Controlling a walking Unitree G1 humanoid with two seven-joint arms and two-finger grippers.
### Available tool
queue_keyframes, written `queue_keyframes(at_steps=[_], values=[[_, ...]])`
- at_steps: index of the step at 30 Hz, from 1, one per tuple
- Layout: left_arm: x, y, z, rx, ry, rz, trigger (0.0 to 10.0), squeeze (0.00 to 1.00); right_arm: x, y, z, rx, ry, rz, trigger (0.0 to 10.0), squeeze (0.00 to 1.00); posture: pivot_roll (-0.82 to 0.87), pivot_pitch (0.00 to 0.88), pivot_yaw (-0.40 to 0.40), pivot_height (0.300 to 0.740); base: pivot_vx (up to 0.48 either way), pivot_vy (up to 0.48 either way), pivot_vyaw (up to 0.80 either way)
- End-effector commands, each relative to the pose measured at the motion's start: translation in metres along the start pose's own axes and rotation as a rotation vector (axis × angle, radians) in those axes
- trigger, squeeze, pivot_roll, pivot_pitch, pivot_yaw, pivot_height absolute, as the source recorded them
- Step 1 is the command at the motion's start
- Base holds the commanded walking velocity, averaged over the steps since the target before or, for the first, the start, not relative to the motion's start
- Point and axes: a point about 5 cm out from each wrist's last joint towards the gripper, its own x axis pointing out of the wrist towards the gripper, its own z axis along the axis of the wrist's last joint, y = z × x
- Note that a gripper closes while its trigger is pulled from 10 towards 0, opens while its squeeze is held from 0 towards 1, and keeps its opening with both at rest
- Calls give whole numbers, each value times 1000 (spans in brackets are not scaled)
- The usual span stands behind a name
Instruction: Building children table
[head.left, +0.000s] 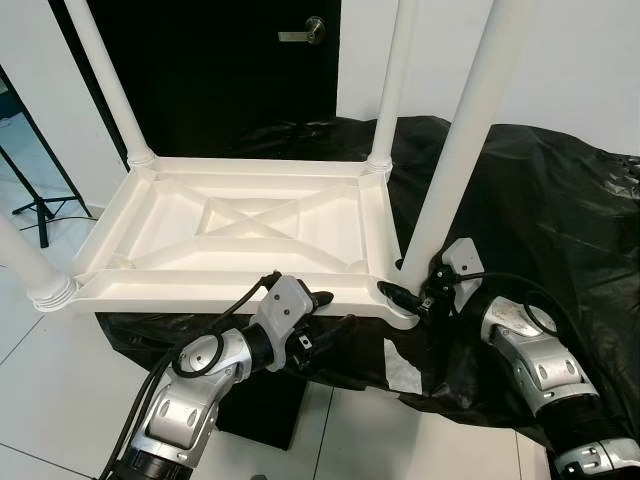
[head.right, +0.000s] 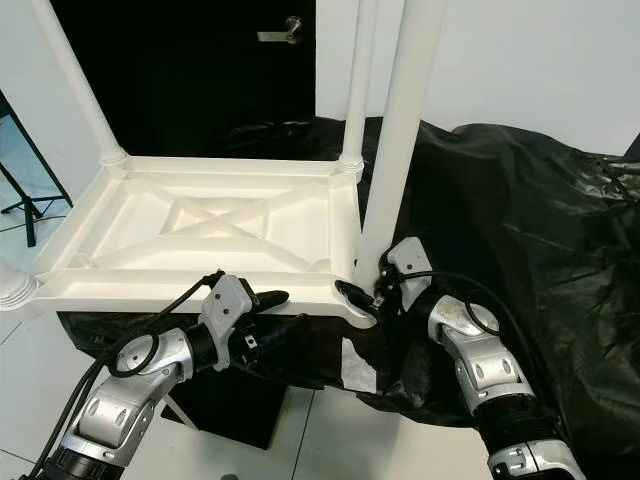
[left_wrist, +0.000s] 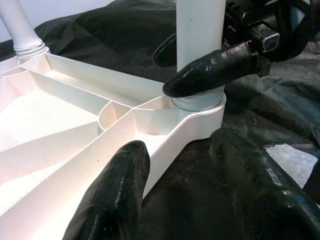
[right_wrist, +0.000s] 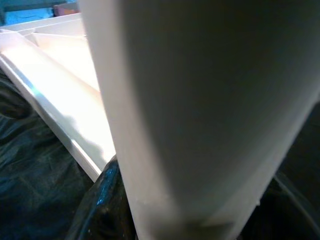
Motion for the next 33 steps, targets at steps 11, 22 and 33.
queue_keyframes(at_steps=[11, 22, 33], values=[[4, -8, -2, -6, 11, -33, 10000, 0, -16, 9, -29, 132, 136, -439, 0, 0, -5, 0, -21, 740, 0, 0, 0], [2, -11, -2, -10, 12, -38, 10000, 0, -1, 45, -17, 246, 85, -795, 10000, 0, 6, 0, -37, 740, 0, 0, 0], [0, -6, -2, -6, 17, -17, 10000, 0, 0, 40, -6, 230, 21, -782, 10000, 1000, 8, 0, -36, 740, 0, 0, 0]])
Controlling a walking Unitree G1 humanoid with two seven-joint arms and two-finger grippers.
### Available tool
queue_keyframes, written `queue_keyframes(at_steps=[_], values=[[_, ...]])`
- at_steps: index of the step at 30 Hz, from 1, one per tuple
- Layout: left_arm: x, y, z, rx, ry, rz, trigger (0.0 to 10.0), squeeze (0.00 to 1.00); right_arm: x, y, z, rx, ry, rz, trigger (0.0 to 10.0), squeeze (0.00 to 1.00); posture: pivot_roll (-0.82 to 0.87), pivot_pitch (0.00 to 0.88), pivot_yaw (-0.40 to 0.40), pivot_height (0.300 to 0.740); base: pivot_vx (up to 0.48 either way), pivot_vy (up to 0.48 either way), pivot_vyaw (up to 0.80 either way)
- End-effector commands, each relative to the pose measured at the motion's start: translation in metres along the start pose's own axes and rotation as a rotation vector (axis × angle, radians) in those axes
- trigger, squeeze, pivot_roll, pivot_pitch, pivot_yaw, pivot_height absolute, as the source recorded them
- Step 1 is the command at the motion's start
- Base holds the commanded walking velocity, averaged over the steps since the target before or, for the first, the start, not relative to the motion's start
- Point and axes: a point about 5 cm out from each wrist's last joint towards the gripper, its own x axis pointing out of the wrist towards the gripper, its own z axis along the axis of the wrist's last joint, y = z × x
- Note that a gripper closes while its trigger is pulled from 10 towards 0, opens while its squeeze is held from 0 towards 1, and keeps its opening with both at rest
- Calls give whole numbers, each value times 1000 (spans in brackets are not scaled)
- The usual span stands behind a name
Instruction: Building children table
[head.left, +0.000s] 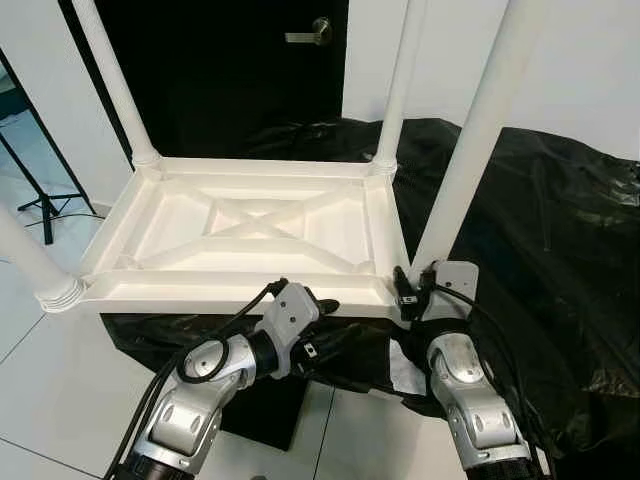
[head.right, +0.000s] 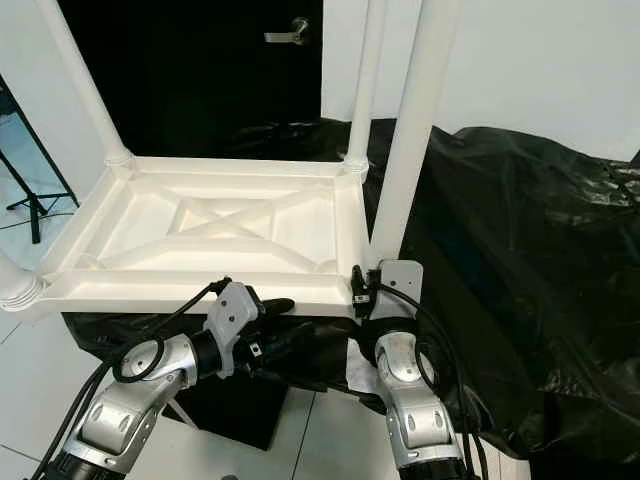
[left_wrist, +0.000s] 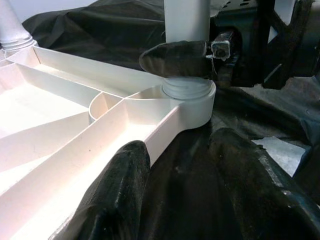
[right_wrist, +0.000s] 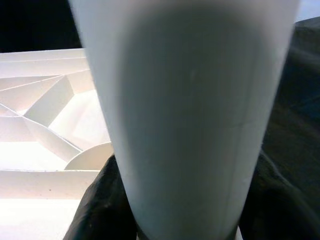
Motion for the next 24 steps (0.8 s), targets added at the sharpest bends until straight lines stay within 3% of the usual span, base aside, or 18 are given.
queue_keyframes(at_steps=[1, 6, 12, 13, 18, 24], values=[[-1, 1, 2, 3, -1, 13, 10000, 0, -1, -6, -7, -12, 34, -27, 10000, 1000, 8, 0, -36, 740, 0, 0, 0], [-6, 9, 4, 21, 4, 43, 10000, 0, -2, -6, -5, -7, 20, 24, 10000, 1000, 5, 0, -32, 740, 0, 0, 0], [-22, 32, 7, 77, 32, 103, 10000, 0, -13, -10, -2, 0, -11, 121, 10000, 1000, 6, 0, -31, 740, 0, 0, 0], [-32, 43, 5, 114, 71, 123, 10000, 0, -22, -14, 2, 12, -33, 165, 10000, 0, 7, 0, -33, 740, 0, 0, 0], [-36, 47, 4, 127, 86, 128, 10000, 0, -25, -15, 3, 11, -40, 183, 10000, 0, 6, 0, -32, 740, 0, 0, 0], [-53, 63, -7, 215, 204, 106, 10000, 0, -43, -24, 9, 16, -64, 266, 10000, 0, -8, 0, -18, 740, 0, 0, 0]])
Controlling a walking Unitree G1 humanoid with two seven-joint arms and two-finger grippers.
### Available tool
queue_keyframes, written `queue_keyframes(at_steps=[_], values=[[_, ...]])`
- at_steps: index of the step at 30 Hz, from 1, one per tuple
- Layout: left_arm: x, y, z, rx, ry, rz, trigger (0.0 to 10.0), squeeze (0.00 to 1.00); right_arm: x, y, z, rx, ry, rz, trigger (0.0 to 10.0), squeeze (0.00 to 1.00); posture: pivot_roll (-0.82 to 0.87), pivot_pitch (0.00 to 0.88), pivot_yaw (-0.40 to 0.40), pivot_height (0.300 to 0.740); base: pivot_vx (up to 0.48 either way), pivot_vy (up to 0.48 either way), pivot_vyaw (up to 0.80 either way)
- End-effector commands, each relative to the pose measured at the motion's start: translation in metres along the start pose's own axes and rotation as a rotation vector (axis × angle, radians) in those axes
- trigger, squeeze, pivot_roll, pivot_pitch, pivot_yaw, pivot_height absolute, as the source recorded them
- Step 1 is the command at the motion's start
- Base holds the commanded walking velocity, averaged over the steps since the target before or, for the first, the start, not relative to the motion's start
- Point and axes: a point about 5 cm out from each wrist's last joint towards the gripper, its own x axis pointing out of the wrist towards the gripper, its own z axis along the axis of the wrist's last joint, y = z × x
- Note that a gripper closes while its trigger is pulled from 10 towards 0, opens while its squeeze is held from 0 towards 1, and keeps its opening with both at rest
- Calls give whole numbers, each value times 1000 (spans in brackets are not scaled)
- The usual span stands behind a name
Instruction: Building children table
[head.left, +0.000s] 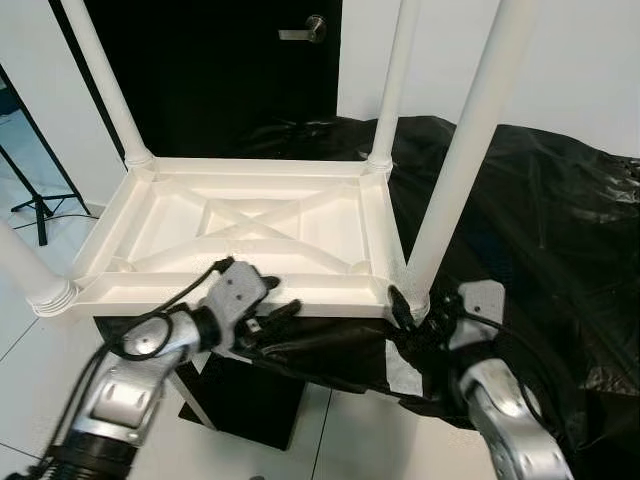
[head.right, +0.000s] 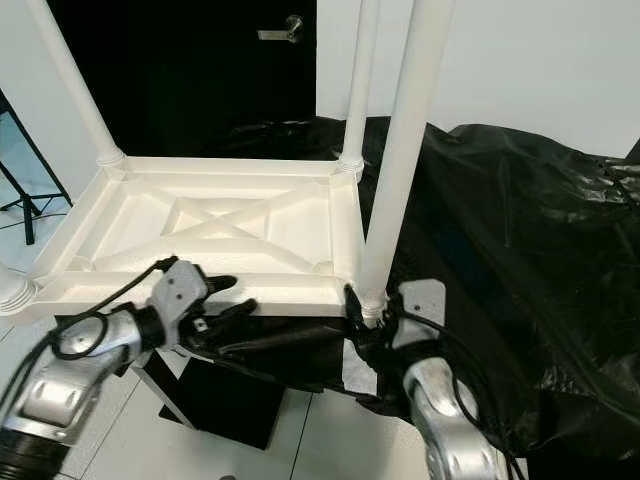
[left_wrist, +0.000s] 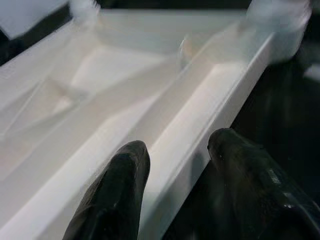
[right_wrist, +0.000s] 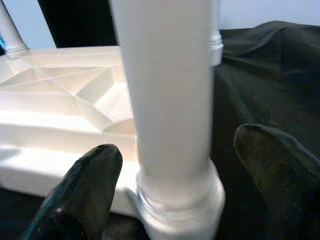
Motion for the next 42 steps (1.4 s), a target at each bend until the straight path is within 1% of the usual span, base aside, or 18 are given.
queue_keyframes(at_steps=[1, 5, 8, 11, 16, 19, 21, 23, 25, 26, 27, 28, 29, 31, 33, 38, 41, 42], values=[[-3, 8, -5, 49, 40, -13, 10000, 0, -5, -3, 7, 12, -27, 34, 10000, 0, -14, 0, -12, 740, 0, 0, 0], [-7, 20, -15, 86, 97, 1, 10000, 0, -12, -4, 8, 7, -21, 75, 10000, 0, -24, 0, -6, 740, 0, 0, 0], [-7, 23, -17, 102, 114, 3, 10000, 0, -15, -2, 7, 9, -12, 97, 10000, 0, -28, 0, -3, 740, 0, 0, 0], [-9, 33, -25, 146, 168, 10, 10000, 0, -21, 10, 6, 26, 17, 201, 10000, 0, -31, 0, 5, 740, 0, 0, 0], [-11, 38, -29, 164, 197, 15, 10000, 0, -23, 18, 5, 38, 29, 269, 10000, 0, -32, 0, 9, 740, 0, 0, 0], [-15, 42, -34, 186, 226, 8, 10000, 0, -24, 29, 5, 46, 40, 373, 10000, 0, -24, 0, 11, 740, 0, 0, 0], [-15, 42, -34, 186, 226, 8, 10000, 0, -24, 29, 5, 46, 40, 373, 10000, 0, -24, 0, 11, 740, 0, 0, 0], [-18, 45, -37, 197, 241, -12, 10000, 0, -18, 36, 6, 63, 31, 427, 10000, 0, -10, 0, 5, 740, 0, 0, 0], [-18, 45, -37, 197, 241, -12, 10000, 0, -18, 36, 6, 63, 31, 427, 10000, 0, -10, 0, 5, 740, 0, 0, 0], [-19, 45, -38, 196, 246, -20, 10000, 0, -11, 39, 7, 69, 20, 440, 10000, 0, -7, 0, 2, 740, 0, 0, 0], [-19, 45, -38, 196, 246, -20, 10000, 0, -11, 39, 7, 69, 20, 440, 10000, 0, -7, 0, 2, 740, 0, 0, 0], [-23, 45, -40, 189, 253, -35, 10000, 0, 0, 44, 9, 78, 2, 454, 10000, 0, 14, 0, -11, 740, 0, 0, 0], [-23, 45, -40, 189, 253, -35, 10000, 0, 0, 44, 9, 78, 2, 454, 10000, 0, 14, 0, -11, 740, 0, 0, 0], [-30, 45, -44, 168, 267, -54, 10000, 0, 16, 51, 12, 94, -21, 475, 10000, 0, 32, 0, -25, 740, 0, 0, 0], [-34, 46, -46, 151, 276, -62, 10000, 0, 21, 54, 14, 103, -28, 485, 10000, 0, 34, 0, -28, 740, 0, 0, 0], [-43, 46, -47, 109, 275, -75, 10000, 0, 32, 57, 17, 105, -46, 486, 10000, 0, 52, 0, -42, 740, 0, 0, 0], [-54, 48, -52, 92, 304, -72, 10000, 0, 49, 51, 22, 104, -72, 452, 10000, 0, 71, 0, -57, 740, 0, 0, 0], [-54, 48, -52, 92, 304, -72, 10000, 0, 49, 51, 22, 104, -72, 452, 10000, 0, 71, 0, -57, 740, 0, 0, 0]])
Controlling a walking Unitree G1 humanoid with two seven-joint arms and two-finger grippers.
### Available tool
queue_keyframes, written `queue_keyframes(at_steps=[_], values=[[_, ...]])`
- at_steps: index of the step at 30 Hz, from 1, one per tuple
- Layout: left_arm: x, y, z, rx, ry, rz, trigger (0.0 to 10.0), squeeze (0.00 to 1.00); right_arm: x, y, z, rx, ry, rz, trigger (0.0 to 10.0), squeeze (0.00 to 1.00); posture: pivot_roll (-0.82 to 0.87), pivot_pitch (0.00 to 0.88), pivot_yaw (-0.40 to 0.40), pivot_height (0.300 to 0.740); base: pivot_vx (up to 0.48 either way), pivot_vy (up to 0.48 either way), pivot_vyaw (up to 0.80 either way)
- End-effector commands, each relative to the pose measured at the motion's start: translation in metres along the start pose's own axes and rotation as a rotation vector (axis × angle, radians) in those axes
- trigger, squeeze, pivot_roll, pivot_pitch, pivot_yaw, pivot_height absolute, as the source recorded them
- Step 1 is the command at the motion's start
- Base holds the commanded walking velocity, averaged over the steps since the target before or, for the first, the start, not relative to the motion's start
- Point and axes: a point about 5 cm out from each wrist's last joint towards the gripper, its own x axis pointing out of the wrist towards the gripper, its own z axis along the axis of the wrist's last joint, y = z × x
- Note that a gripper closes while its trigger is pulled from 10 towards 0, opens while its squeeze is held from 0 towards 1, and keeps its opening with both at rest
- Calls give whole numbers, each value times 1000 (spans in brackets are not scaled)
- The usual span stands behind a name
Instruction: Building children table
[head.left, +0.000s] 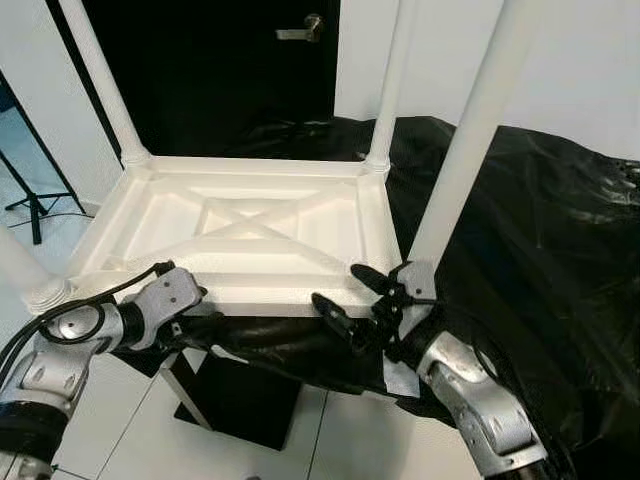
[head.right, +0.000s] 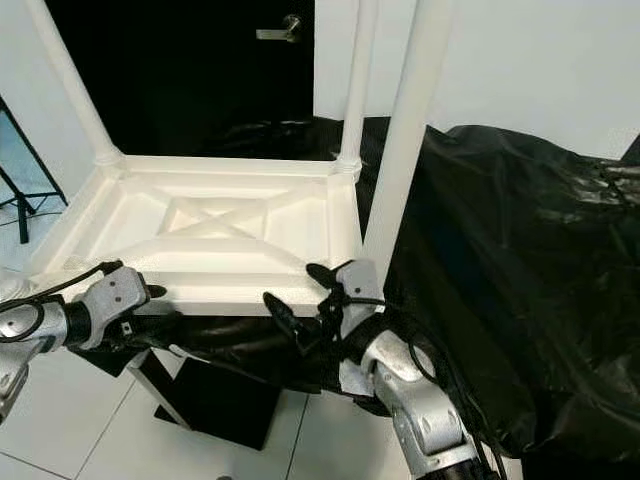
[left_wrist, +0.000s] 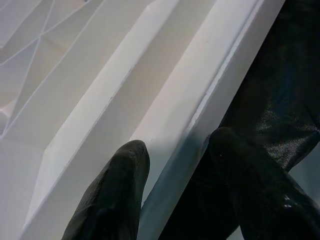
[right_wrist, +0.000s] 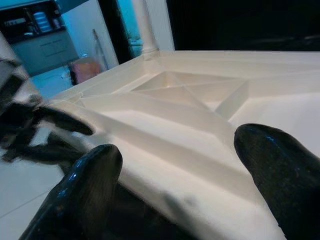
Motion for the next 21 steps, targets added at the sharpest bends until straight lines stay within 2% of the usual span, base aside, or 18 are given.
queue_keyframes(at_steps=[1, 6, 8, 11, 18, 19, 21], values=[[-8, -4, -13, -15, 62, -49, 10000, 0, 3, -12, 2, -4, -16, -46, 10000, 0, 74, 0, -59, 740, 0, 0, 0], [-11, 1, -20, 9, 98, -18, 10000, 0, 7, -26, 8, -31, -50, -122, 10000, 0, 77, 0, -63, 740, 0, 0, 0], [-11, 5, -21, 51, 119, 8, 10000, 0, 5, -36, 11, -47, -71, -189, 10000, 0, 70, 0, -56, 740, 0, 0, 0], [-8, 9, -21, 63, 120, 32, 10000, 0, 1, -46, 12, -58, -81, -251, 10000, 0, 55, 0, -45, 740, 0, 0, 0], [-2, 12, -18, 78, 122, 31, 10000, 0, -5, -55, 12, -72, -80, -300, 10000, 0, 38, 0, -30, 740, 0, 0, 0], [2, 15, -16, 87, 121, 22, 4824, 0, -6, -57, 12, -76, -84, -313, 10000, 0, 26, 0, -19, 740, 0, 0, 0], [3, 17, -15, 91, 120, 22, 4824, 0, -7, -58, 12, -78, -86, -318, 10000, 0, 26, 0, -19, 740, 0, 0, 0]])
